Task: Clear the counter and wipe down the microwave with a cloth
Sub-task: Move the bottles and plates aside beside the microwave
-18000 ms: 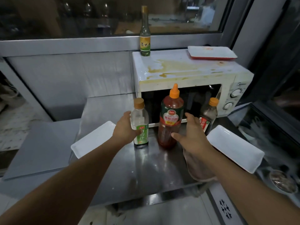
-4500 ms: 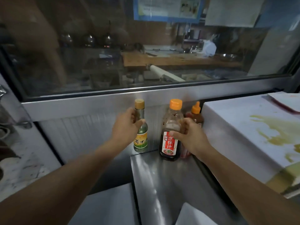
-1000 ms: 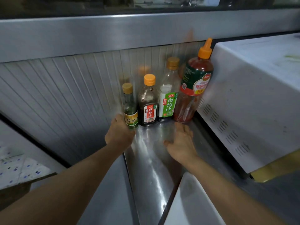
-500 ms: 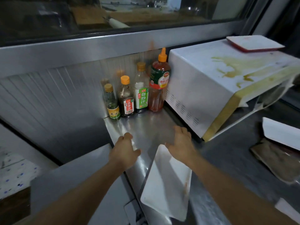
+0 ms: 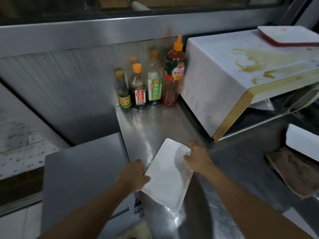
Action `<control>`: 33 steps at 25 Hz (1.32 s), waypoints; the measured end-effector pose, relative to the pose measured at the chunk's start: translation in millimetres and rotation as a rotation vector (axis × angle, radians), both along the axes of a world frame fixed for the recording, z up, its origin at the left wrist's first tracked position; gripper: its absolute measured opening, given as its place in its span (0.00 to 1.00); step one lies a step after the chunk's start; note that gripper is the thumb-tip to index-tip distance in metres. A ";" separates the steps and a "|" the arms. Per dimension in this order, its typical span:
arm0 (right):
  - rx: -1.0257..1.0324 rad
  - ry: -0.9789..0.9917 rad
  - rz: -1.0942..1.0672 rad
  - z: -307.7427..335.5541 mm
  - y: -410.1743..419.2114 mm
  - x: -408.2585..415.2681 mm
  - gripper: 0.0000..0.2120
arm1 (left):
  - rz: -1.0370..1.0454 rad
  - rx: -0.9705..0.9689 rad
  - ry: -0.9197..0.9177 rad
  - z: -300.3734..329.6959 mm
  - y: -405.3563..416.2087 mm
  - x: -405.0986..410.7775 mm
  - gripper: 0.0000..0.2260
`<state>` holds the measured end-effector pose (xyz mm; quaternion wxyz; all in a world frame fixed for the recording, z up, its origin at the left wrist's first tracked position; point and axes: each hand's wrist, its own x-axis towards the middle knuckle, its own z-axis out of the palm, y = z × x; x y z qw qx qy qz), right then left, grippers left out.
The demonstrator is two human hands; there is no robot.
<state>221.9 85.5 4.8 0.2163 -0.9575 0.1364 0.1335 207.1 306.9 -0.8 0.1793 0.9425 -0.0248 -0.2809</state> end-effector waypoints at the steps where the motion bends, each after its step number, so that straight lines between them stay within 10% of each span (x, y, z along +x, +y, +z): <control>1: -0.015 -0.002 0.012 -3.4 -1.4 0.5 0.21 | -0.001 0.029 0.012 -3.5 -0.7 -3.4 0.11; 15: 0.053 -0.044 0.021 -17.2 5.0 53.8 0.11 | 0.362 -0.032 -0.232 -2.6 30.7 72.8 0.06; 33: 0.075 -0.129 -0.073 -35.5 30.1 136.5 0.16 | 0.342 -0.037 -0.322 -23.6 46.1 194.3 0.06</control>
